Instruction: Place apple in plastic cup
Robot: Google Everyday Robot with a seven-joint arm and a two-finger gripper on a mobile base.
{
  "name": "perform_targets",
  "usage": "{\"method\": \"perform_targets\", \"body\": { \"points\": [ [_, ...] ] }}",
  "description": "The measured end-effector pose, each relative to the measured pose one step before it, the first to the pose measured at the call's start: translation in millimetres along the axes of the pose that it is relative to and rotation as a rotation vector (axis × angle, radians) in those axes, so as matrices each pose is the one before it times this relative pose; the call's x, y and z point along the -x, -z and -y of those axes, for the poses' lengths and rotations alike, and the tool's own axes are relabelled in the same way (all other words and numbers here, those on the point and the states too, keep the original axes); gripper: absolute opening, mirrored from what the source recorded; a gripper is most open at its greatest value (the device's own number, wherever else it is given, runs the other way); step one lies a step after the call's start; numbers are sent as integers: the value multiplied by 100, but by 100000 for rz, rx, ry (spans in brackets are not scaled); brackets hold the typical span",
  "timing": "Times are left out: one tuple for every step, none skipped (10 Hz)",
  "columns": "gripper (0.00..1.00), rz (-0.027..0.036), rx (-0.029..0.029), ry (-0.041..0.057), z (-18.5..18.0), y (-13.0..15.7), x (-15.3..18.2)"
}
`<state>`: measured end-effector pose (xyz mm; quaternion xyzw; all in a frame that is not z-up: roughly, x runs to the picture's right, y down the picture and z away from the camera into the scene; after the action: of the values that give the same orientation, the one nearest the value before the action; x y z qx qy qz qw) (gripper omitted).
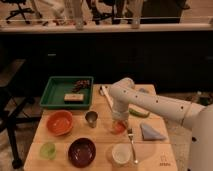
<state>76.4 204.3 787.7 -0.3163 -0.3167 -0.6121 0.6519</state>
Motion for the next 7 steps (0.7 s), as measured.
{"method": "perform_targets", "body": {
  "points": [
    [0,-2119,1026,125,206,1009,226],
    [0,-2662,1498,654,599,1214,355],
    [0,-1976,1592,268,506,796,280],
    [0,-1247,1393,-57,462,521,201],
    [0,-432,1818,768,1396,708,301],
    [0,922,1827,1246,1528,358,328],
    [0,629,1301,1529,1549,291,228]
  ]
}}
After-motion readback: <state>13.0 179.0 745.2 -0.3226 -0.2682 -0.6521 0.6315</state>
